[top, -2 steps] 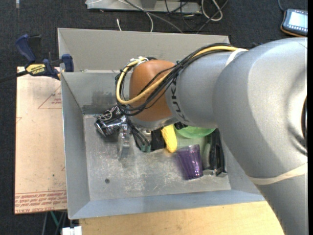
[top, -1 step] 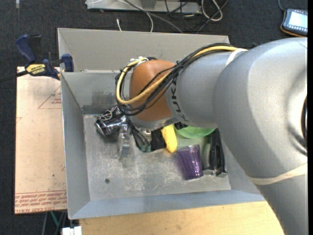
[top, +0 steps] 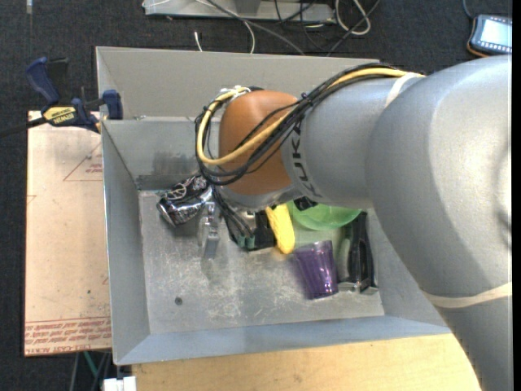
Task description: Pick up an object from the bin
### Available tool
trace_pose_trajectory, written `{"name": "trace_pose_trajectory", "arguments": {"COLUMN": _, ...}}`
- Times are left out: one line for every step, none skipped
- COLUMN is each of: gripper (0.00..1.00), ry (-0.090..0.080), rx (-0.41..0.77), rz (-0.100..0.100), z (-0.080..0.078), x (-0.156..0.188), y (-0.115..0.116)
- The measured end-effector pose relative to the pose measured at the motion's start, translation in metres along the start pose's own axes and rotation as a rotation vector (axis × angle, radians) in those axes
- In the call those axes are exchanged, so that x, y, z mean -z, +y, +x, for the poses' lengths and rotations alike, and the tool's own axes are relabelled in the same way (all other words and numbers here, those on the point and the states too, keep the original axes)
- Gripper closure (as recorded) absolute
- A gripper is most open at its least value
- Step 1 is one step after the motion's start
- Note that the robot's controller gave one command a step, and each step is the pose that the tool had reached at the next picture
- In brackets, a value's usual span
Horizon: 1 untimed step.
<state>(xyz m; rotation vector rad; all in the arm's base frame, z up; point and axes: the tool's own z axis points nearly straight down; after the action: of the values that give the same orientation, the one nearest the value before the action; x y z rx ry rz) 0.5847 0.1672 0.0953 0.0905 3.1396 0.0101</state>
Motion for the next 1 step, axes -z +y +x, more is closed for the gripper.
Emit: {"name": "trace_pose_trajectory", "arguments": {"gripper": 1.00, "ry": -0.005, "rx": 0.000, "rz": -0.002, "z": -0.0016, "x": 0.0279, "y": 0.0006}}
